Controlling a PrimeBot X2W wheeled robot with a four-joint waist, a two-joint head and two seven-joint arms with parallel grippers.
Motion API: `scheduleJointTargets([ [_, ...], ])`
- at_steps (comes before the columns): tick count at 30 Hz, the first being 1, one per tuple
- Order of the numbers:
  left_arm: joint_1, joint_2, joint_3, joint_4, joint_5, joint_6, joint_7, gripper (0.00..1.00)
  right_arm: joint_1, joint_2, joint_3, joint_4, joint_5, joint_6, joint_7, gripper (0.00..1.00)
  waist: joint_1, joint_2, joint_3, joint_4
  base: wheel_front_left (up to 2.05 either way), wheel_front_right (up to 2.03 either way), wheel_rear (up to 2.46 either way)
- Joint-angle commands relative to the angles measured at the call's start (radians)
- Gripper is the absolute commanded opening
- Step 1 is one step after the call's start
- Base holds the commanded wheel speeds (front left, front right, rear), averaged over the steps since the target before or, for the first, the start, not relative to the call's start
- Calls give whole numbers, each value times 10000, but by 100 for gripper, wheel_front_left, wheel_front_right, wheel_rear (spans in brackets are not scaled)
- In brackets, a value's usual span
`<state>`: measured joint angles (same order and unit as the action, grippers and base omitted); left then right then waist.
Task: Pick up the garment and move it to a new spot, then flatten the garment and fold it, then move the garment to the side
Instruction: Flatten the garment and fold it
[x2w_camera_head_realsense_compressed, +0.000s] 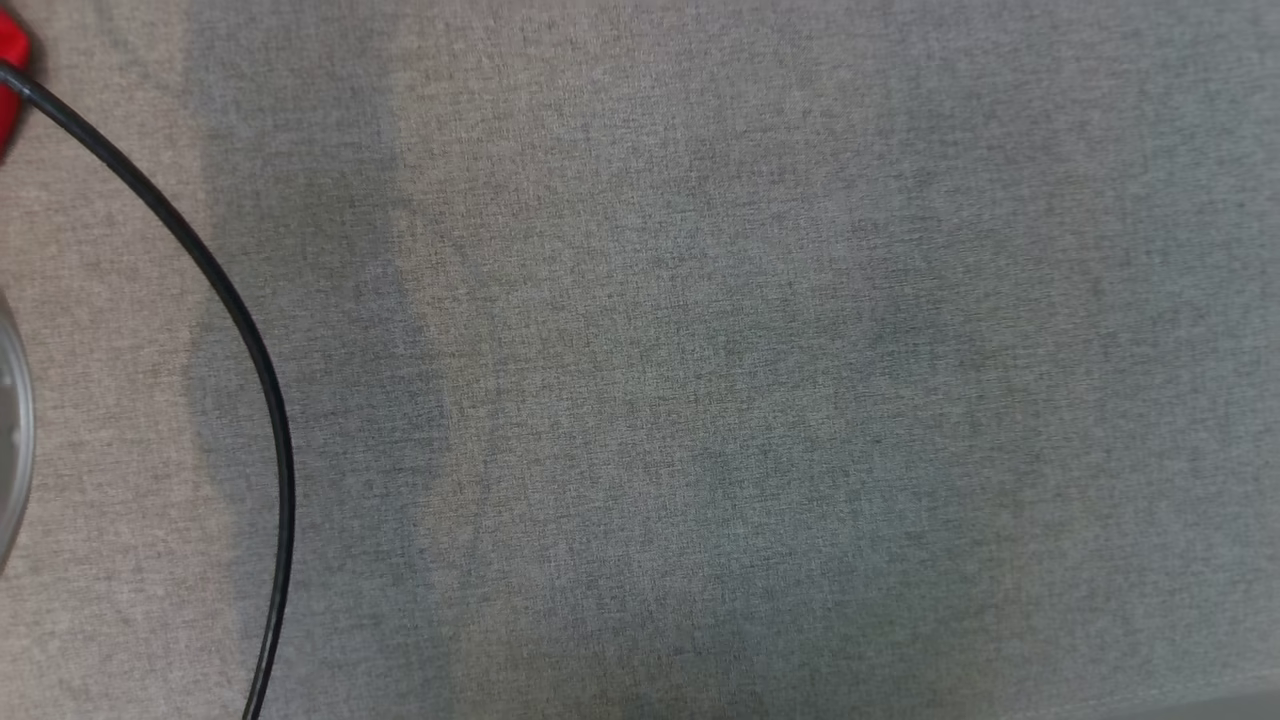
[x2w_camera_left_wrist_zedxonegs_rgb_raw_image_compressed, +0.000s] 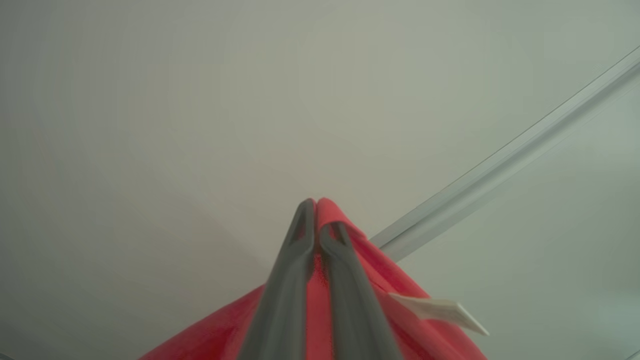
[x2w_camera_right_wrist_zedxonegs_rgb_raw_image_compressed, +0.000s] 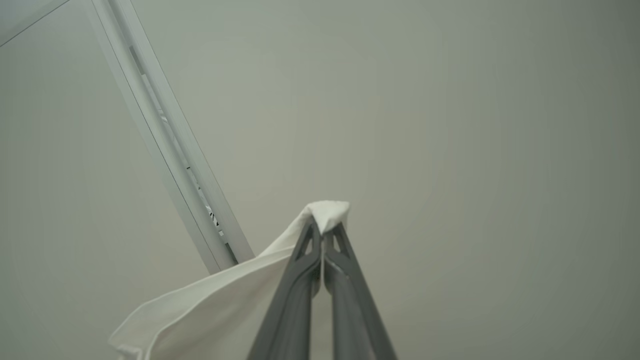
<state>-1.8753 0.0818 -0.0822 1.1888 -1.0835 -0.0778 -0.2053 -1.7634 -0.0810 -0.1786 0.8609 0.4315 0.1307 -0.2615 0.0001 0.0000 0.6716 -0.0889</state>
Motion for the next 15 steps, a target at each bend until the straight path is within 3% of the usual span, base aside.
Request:
scheduleJointTargets([
  [1, -260, 85, 83, 159, -96, 80, -85, 0, -31, -52, -238, -25, 153, 4, -59, 0, -1, 0, 141, 25, 0, 0, 0],
  [4, -489, 69, 140, 232, -152, -53, -186, 0, -110, 12, -335, -389, 226, 5, -61, 0, -1, 0, 314, 31, 0, 0, 0],
  [10, -326, -12, -238, -629, 31, -539, -446, 0, 688, 152, -24, -2403, 517, 5, -57, 0, -1, 0, 692, 66, 0, 0, 0],
  [15, 348, 155, -477, -764, -41, -529, -367, 0, 1590, 143, 168, -2457, 796, 5, -57, 0, -1, 0, 740, 88, 0, 0, 0],
])
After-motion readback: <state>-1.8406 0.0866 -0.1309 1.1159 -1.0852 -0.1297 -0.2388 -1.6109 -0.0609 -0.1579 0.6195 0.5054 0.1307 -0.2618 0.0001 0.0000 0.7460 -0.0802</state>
